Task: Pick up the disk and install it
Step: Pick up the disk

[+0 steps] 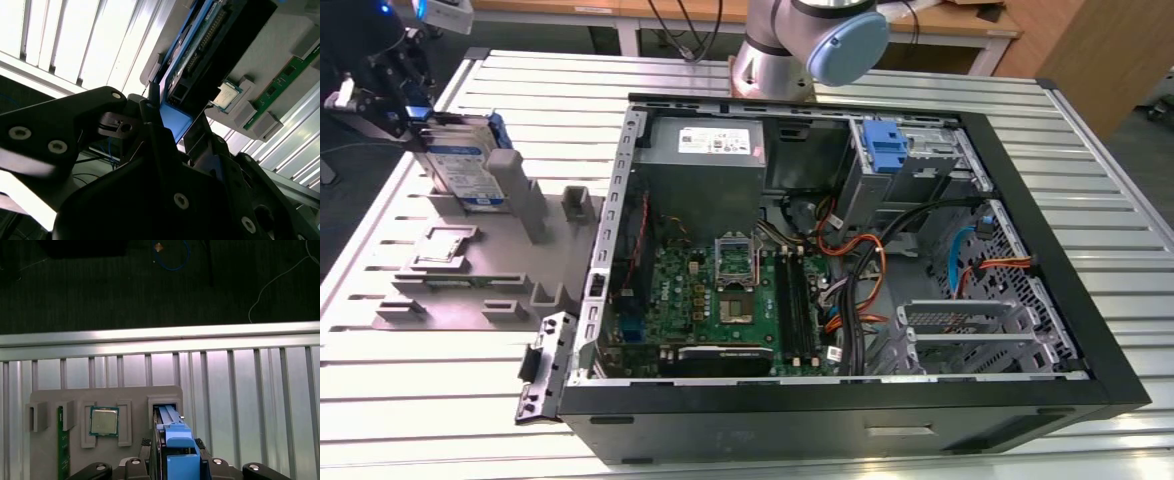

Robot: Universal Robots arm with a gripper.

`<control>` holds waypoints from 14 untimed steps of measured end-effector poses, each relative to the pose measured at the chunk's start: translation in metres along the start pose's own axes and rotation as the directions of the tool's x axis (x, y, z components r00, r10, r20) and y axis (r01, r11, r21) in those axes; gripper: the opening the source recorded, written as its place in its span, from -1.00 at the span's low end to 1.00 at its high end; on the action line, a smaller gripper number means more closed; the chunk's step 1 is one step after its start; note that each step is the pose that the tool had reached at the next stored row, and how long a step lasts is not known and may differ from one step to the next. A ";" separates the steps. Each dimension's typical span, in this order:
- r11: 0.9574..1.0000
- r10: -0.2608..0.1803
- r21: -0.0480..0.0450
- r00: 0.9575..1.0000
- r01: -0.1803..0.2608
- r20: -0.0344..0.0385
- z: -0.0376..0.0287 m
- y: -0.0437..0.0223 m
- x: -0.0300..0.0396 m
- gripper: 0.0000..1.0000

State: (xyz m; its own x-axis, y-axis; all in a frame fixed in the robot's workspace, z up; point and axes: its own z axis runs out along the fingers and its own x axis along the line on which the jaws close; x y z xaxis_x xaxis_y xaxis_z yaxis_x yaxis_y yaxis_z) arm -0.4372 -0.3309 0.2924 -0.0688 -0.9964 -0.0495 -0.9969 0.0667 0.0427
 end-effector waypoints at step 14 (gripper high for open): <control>1.000 0.000 0.000 1.000 0.000 0.000 0.0005 -0.0001 -0.0001 -0.25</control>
State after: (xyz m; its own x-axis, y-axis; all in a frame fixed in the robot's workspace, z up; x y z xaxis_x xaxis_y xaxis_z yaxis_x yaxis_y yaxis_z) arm -0.4370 -0.3308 0.2919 -0.0690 -0.9964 -0.0494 -0.9968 0.0669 0.0428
